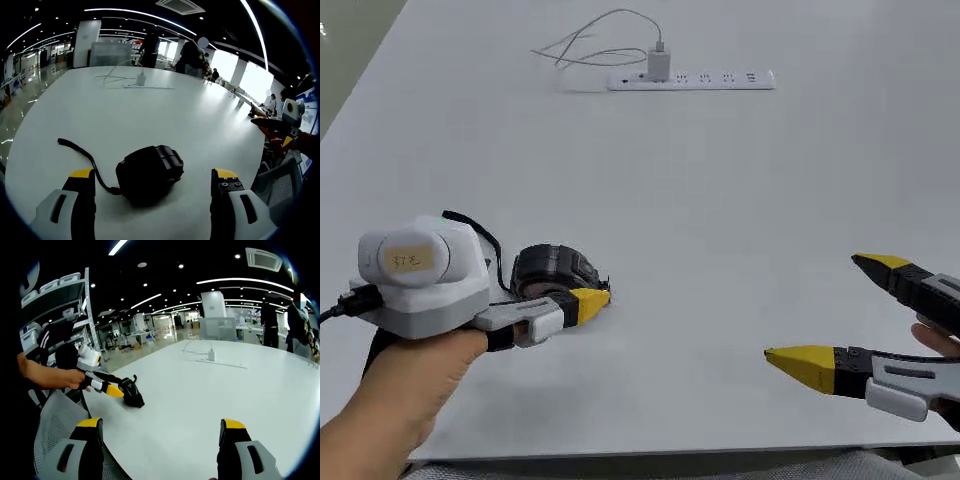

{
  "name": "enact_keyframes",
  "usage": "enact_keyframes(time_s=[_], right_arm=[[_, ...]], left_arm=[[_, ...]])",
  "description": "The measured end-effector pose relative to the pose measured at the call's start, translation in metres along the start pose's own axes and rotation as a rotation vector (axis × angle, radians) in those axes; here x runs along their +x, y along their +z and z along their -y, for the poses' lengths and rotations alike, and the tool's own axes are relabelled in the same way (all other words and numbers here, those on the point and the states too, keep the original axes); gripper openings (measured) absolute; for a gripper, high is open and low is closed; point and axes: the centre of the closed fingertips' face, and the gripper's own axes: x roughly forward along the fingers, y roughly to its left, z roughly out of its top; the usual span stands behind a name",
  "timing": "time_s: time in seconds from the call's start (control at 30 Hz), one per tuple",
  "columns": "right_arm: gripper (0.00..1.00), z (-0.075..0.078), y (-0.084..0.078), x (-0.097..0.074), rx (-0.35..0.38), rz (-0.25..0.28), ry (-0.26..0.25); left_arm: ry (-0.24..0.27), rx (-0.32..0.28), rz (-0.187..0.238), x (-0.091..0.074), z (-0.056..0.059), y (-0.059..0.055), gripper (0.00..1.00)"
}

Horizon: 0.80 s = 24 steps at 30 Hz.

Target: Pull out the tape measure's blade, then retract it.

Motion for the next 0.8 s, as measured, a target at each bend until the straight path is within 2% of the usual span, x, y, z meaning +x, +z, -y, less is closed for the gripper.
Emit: enact_keyframes(time_s=[0.17, 0.3, 0.37, 0.4, 0.43, 0.47, 0.5, 0.57, 0.7, 0.77, 0.8], right_arm=[[0.96, 0.0, 0.001, 0.002, 0.004, 0.0, 0.0], [0.96, 0.001, -0.001, 0.004, 0.005, -0.007, 0.003], [0.96, 0.002, -0.001, 0.004, 0.003, -0.011, 0.001], [0.96, 0.002, -0.001, 0.004, 0.004, -0.013, 0.002], [0.96, 0.002, -0.001, 0.005, 0.005, -0.013, 0.002], [0.96, 0.002, -0.001, 0.005, 0.004, -0.013, 0.001], [0.96, 0.002, 0.0, 0.006, 0.005, -0.014, 0.002], [0.96, 0.002, 0.0, 0.007, 0.005, -0.015, 0.003], [0.96, 0.001, 0.0, 0.009, 0.004, -0.018, 0.008], [0.96, 0.0, 0.0, 0.01, 0.002, -0.022, 0.012], [0.96, 0.0, 0.0, 0.011, 0.0, -0.024, 0.015]], left_arm=[[-0.05, 0.07, -0.001, 0.001, 0.001, 0.001, 0.93], [-0.122, 0.126, 0.011, 0.001, 0.004, 0.002, 0.93], [-0.137, 0.133, 0.012, 0.001, 0.003, 0.003, 0.93], [-0.175, 0.15, 0.022, 0.001, 0.007, 0.005, 0.93], [-0.192, 0.175, 0.028, 0.0, 0.008, 0.006, 0.9], [-0.206, 0.197, 0.004, 0.0, 0.007, 0.003, 0.88], [-0.212, 0.202, -0.001, 0.0, 0.007, 0.002, 0.88], [-0.249, 0.235, 0.003, 0.0, 0.01, 0.003, 0.87], [-0.287, 0.287, 0.023, 0.0, 0.01, 0.008, 0.86], [-0.331, 0.309, -0.006, 0.0, 0.012, 0.004, 0.84], [-0.349, 0.345, -0.008, 0.0, 0.013, 0.003, 0.82]])
